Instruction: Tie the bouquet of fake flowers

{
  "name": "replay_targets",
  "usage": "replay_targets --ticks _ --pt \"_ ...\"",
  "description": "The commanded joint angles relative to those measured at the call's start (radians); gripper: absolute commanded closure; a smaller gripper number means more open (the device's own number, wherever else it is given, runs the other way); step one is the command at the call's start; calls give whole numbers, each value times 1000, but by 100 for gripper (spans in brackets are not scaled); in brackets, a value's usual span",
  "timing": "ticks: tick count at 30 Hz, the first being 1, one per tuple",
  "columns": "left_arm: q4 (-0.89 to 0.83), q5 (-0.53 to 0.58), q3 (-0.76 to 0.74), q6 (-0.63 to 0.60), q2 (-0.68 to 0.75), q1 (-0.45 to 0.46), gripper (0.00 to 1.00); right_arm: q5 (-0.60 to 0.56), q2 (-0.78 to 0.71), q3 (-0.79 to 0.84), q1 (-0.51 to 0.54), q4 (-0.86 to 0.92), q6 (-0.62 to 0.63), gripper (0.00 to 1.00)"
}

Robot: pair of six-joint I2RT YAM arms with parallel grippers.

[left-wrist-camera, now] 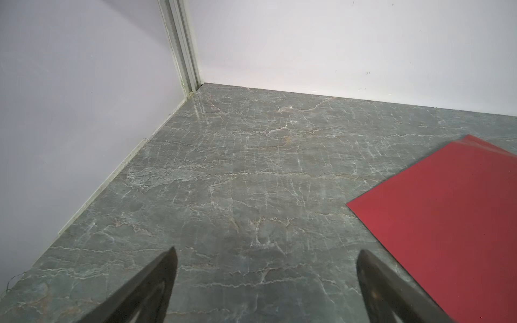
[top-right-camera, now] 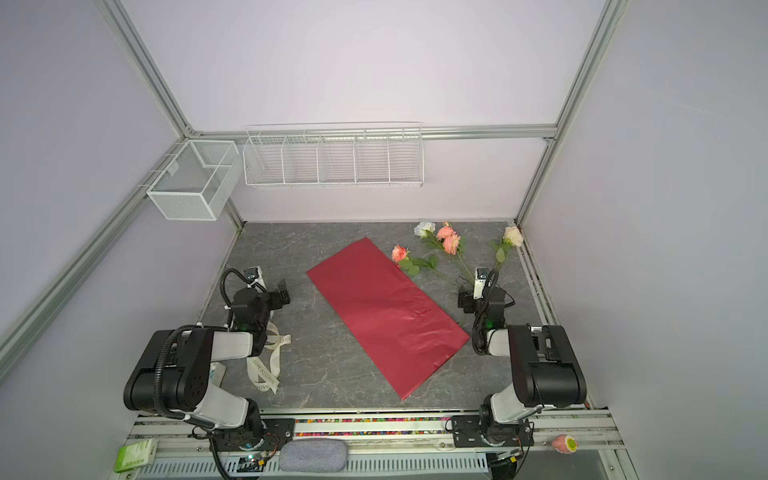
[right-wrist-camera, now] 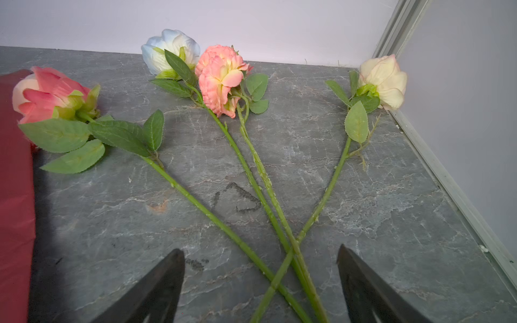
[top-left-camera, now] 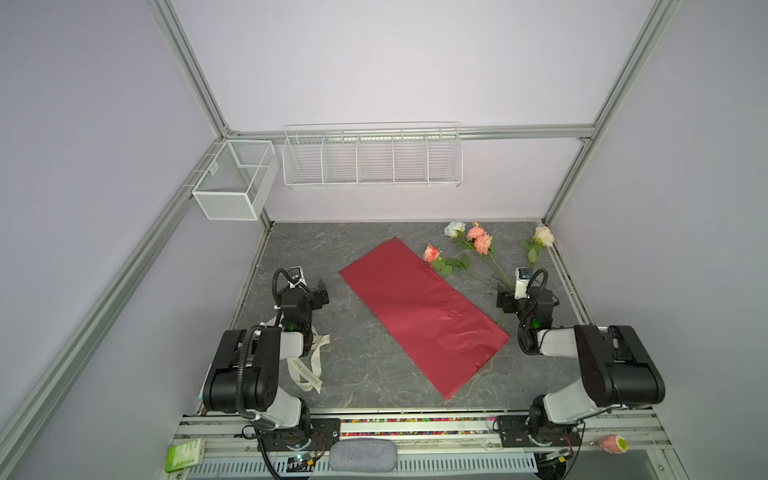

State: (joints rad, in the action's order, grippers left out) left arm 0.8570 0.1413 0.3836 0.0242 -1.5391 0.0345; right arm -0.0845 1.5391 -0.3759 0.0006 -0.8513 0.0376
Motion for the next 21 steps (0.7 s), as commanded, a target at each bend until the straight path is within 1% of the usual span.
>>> replay_targets --ticks 1,21 --pt "26 6 18 -10 -9 -4 0 11 -9 -11 -3 -11 -3 12" --pt "25 5 17 -9 -9 -4 0 15 -7 -12 -7 -8 -7 12"
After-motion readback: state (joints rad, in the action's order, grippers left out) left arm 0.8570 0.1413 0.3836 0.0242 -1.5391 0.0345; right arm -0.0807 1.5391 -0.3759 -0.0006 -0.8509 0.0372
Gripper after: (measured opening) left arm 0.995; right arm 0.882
